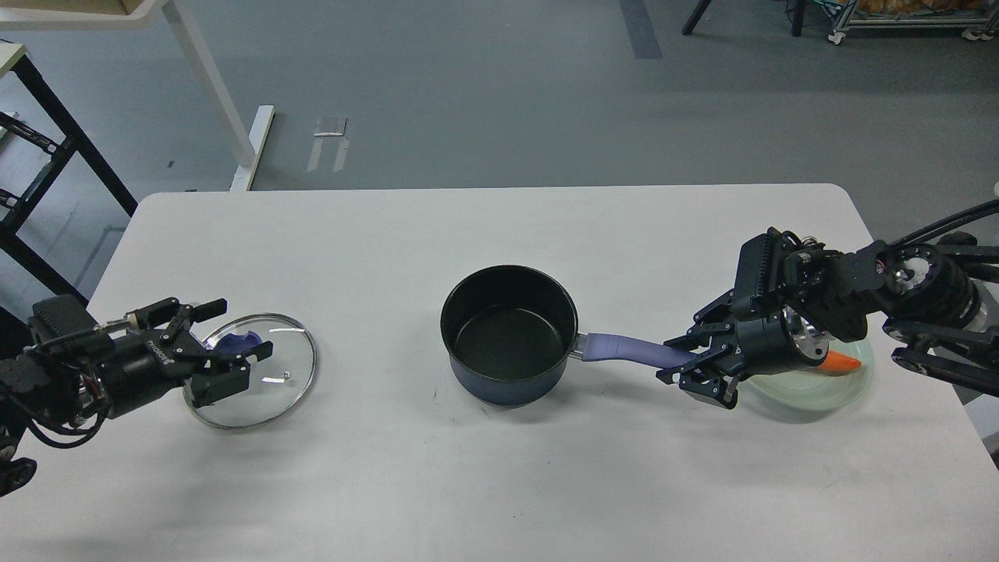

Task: Open pot lid

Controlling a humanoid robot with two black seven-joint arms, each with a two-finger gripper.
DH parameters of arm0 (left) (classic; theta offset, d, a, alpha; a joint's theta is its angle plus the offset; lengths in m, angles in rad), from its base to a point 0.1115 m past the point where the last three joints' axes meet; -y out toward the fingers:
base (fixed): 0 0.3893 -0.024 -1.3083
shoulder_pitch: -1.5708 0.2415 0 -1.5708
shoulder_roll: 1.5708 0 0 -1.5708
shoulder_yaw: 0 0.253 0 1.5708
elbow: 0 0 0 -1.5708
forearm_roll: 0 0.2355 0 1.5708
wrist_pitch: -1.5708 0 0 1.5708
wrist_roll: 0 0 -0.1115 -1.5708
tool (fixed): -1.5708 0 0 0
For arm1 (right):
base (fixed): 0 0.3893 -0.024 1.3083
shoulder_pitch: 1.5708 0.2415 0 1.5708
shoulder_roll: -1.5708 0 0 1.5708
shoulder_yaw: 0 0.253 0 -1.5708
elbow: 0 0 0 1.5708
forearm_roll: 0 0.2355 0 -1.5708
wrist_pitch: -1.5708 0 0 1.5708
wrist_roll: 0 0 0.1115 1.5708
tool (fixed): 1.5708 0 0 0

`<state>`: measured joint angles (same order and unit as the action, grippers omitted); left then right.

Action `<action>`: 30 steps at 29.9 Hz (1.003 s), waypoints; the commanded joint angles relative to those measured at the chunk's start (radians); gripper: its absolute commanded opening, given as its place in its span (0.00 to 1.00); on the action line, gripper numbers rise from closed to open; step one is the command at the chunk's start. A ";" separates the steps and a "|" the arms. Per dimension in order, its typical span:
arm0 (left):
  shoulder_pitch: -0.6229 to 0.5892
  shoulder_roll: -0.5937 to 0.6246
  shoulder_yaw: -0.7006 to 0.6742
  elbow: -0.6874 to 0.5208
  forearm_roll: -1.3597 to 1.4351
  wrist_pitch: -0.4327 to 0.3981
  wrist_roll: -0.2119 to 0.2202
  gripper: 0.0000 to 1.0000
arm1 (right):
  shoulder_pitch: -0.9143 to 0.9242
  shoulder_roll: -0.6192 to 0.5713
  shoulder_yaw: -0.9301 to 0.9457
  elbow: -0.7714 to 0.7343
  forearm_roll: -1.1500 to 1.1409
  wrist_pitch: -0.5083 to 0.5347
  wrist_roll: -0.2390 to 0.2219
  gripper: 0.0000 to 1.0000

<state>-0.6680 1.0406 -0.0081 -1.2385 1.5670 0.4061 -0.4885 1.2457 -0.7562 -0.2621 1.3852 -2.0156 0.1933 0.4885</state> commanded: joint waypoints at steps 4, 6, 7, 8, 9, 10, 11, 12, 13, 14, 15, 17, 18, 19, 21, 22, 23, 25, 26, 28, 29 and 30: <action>-0.145 0.070 -0.050 -0.125 -0.661 -0.330 0.000 0.99 | 0.001 0.000 0.000 0.000 0.000 0.000 0.000 0.57; -0.163 0.068 -0.068 -0.124 -0.818 -0.397 0.000 0.99 | 0.001 -0.002 0.000 0.000 0.001 0.000 0.000 0.73; -0.165 0.068 -0.076 -0.124 -0.887 -0.424 0.000 0.99 | 0.001 -0.003 0.000 0.000 0.001 0.000 0.000 0.81; -0.166 0.068 -0.081 -0.124 -0.933 -0.441 0.000 0.99 | 0.003 -0.005 0.001 0.000 0.003 0.000 0.000 0.90; -0.166 0.067 -0.085 -0.124 -0.976 -0.458 0.000 0.99 | 0.004 -0.008 0.001 0.000 0.003 0.001 0.000 0.99; -0.166 0.067 -0.085 -0.124 -1.004 -0.467 0.000 0.99 | 0.004 -0.011 0.004 0.000 0.005 0.002 0.000 0.99; -0.166 0.067 -0.087 -0.124 -1.024 -0.474 0.000 0.99 | 0.004 -0.014 0.007 0.002 0.009 0.002 0.000 0.99; -0.166 0.065 -0.090 -0.124 -1.038 -0.474 0.000 0.99 | 0.006 -0.018 0.011 0.003 0.021 0.002 0.000 0.99; -0.166 0.065 -0.090 -0.124 -1.042 -0.474 0.000 0.99 | 0.009 -0.023 0.012 0.006 0.046 0.002 0.000 0.99; -0.166 0.065 -0.090 -0.124 -1.047 -0.475 0.000 0.99 | 0.017 -0.031 0.015 0.012 0.081 0.002 0.000 0.99; -0.166 0.067 -0.092 -0.124 -1.053 -0.475 0.000 0.99 | 0.032 -0.043 0.015 0.020 0.124 0.002 0.000 0.99; -0.166 0.070 -0.092 -0.124 -1.085 -0.475 0.000 0.99 | 0.066 -0.077 0.017 0.044 0.204 0.002 0.000 0.99; -0.166 0.070 -0.092 -0.124 -1.116 -0.477 0.000 0.99 | 0.087 -0.095 0.018 0.061 0.245 0.000 0.000 0.99; -0.166 0.070 -0.092 -0.124 -1.148 -0.475 0.000 0.99 | 0.106 -0.112 0.021 0.075 0.282 0.000 0.000 0.99; -0.169 0.067 -0.104 -0.122 -1.241 -0.475 0.000 0.99 | 0.135 -0.147 0.047 0.101 0.380 -0.002 0.000 0.99; -0.170 0.062 -0.119 -0.119 -1.300 -0.475 0.000 0.99 | 0.138 -0.166 0.075 0.109 0.444 -0.003 0.000 0.99; -0.168 0.055 -0.137 -0.111 -1.362 -0.475 0.000 0.99 | 0.138 -0.179 0.111 0.110 0.521 -0.003 0.000 0.99; -0.168 0.024 -0.170 -0.088 -1.471 -0.475 0.000 0.99 | 0.130 -0.201 0.187 0.103 0.668 -0.005 0.000 0.99; -0.168 0.001 -0.183 -0.076 -1.530 -0.475 0.000 0.99 | 0.127 -0.209 0.217 0.097 0.766 -0.006 0.000 0.99; -0.163 -0.020 -0.188 -0.059 -1.603 -0.483 0.000 0.99 | 0.115 -0.215 0.254 0.078 0.973 -0.006 0.000 0.99; -0.160 -0.030 -0.190 -0.050 -1.624 -0.498 0.000 0.99 | 0.110 -0.215 0.265 0.062 1.091 -0.009 0.000 0.99; -0.157 -0.039 -0.190 -0.038 -1.633 -0.513 0.000 0.99 | 0.107 -0.215 0.268 0.049 1.186 -0.015 0.000 0.99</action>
<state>-0.8332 1.0290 -0.1918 -1.3040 -0.0024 -0.0772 -0.4889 1.3648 -0.9665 -0.0257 1.4674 -1.1048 0.1868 0.4886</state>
